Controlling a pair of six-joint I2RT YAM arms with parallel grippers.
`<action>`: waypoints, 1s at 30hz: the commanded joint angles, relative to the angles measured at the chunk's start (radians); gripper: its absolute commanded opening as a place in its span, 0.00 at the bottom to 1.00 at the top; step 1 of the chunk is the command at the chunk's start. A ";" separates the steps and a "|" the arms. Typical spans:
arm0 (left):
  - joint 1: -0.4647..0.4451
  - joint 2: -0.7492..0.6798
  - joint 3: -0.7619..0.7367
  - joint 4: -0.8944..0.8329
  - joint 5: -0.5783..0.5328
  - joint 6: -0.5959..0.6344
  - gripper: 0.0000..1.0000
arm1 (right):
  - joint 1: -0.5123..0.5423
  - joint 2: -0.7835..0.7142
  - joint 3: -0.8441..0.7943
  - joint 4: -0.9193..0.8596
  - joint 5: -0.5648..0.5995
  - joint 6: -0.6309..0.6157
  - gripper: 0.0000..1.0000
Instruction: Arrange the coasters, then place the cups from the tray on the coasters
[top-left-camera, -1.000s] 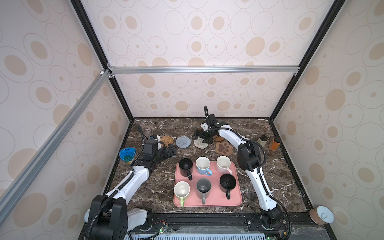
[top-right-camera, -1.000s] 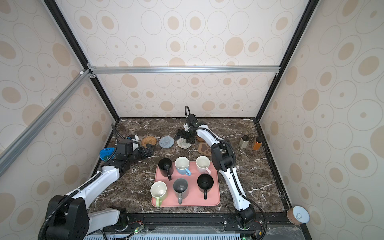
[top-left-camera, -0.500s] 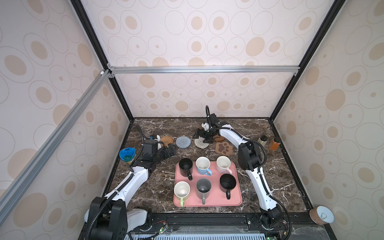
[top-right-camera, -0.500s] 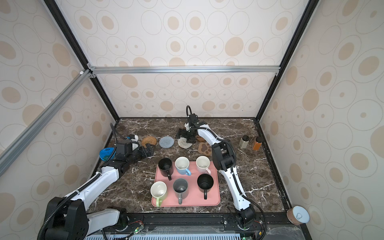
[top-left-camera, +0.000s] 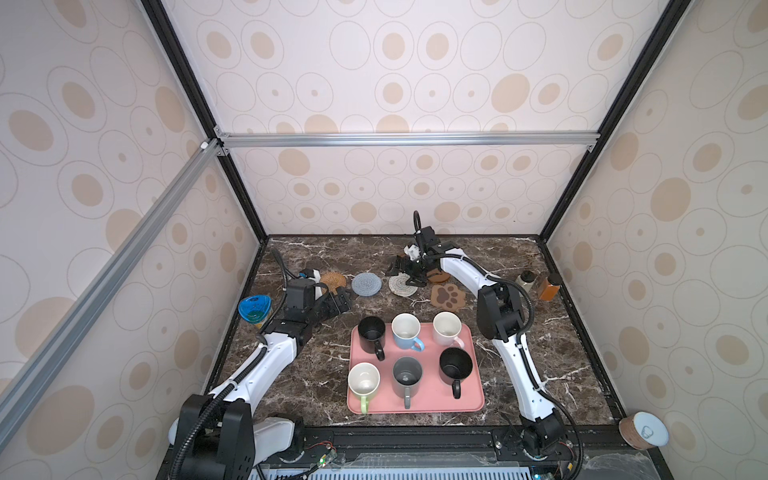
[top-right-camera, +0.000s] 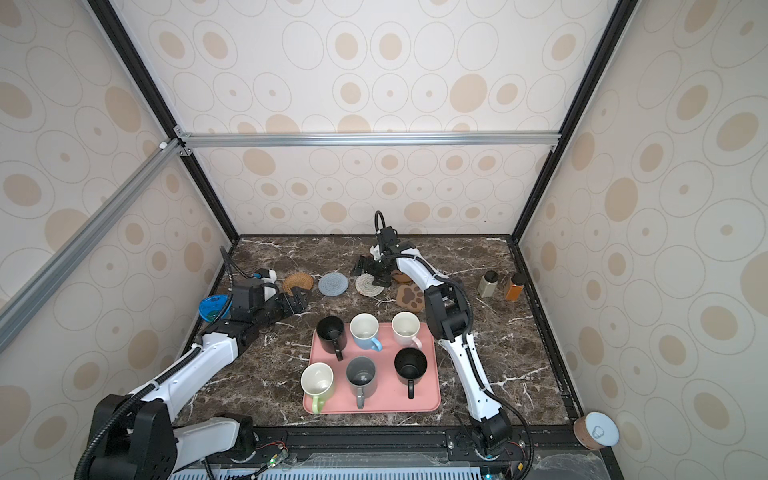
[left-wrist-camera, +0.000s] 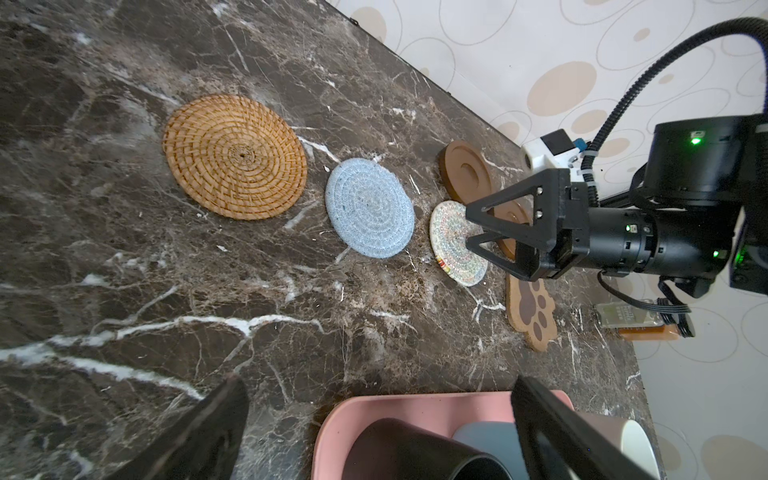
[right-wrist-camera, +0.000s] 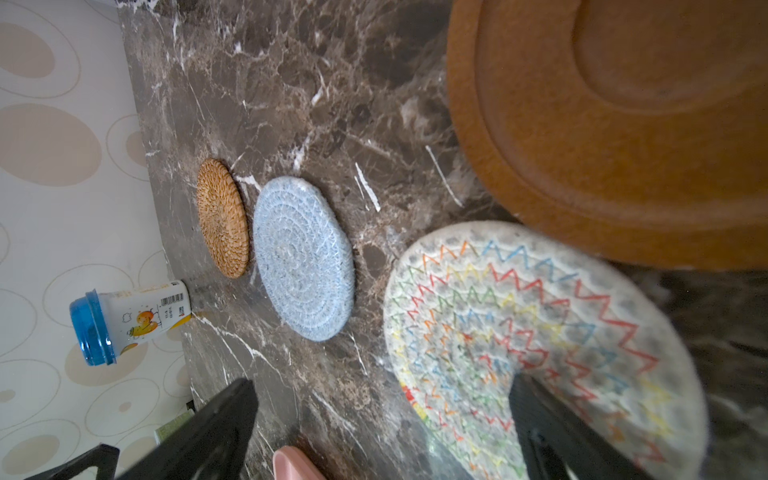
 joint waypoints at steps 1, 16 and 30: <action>0.008 -0.022 0.006 0.014 0.001 -0.016 1.00 | -0.003 -0.049 -0.016 0.012 -0.051 -0.006 0.99; 0.008 -0.037 -0.002 0.009 0.005 -0.020 1.00 | -0.059 -0.111 -0.112 0.305 -0.078 0.152 0.99; 0.008 -0.065 -0.021 0.013 0.012 -0.037 1.00 | -0.109 0.024 -0.071 0.509 -0.049 0.361 0.99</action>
